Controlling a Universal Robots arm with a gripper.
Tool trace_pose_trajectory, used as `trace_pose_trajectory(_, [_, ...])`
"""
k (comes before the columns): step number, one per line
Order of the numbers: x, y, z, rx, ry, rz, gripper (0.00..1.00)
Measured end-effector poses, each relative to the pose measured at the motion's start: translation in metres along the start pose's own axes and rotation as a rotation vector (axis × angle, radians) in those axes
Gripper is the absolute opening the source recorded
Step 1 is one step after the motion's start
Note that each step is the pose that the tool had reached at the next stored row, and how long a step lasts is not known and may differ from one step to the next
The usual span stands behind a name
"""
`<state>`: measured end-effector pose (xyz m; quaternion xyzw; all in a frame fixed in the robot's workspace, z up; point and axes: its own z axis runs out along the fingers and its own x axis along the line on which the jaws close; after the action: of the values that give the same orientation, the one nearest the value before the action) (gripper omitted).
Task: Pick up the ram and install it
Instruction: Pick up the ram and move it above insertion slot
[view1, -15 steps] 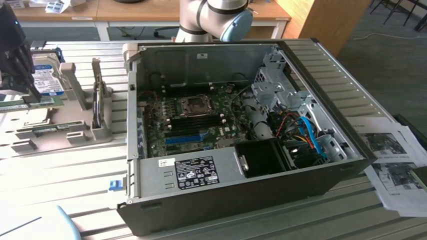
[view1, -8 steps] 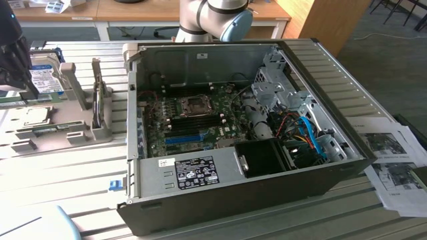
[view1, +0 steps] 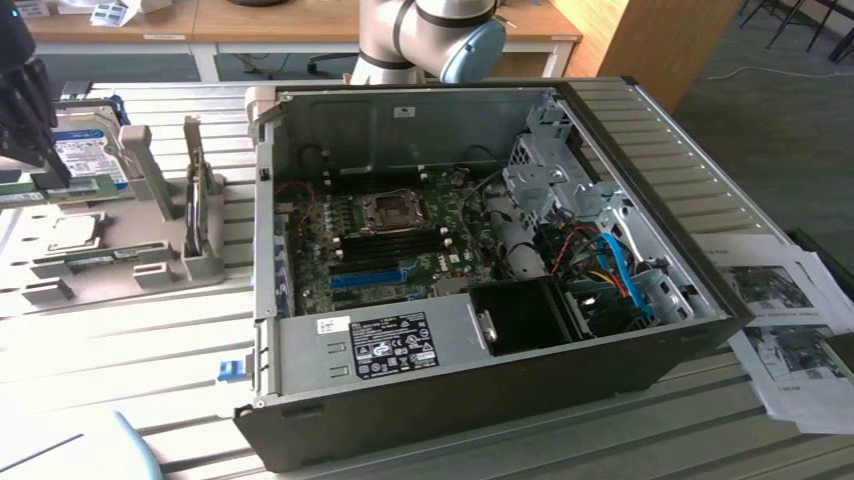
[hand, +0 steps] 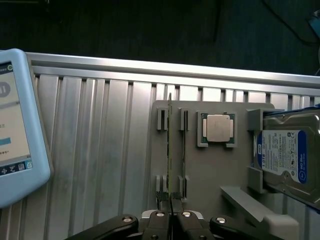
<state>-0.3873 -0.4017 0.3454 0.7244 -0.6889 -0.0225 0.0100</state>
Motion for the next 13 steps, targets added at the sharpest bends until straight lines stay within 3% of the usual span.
trace_pose_trajectory(13, [0.000,0.0009,-0.0201,0.0000,0.0000,0.000,0.11])
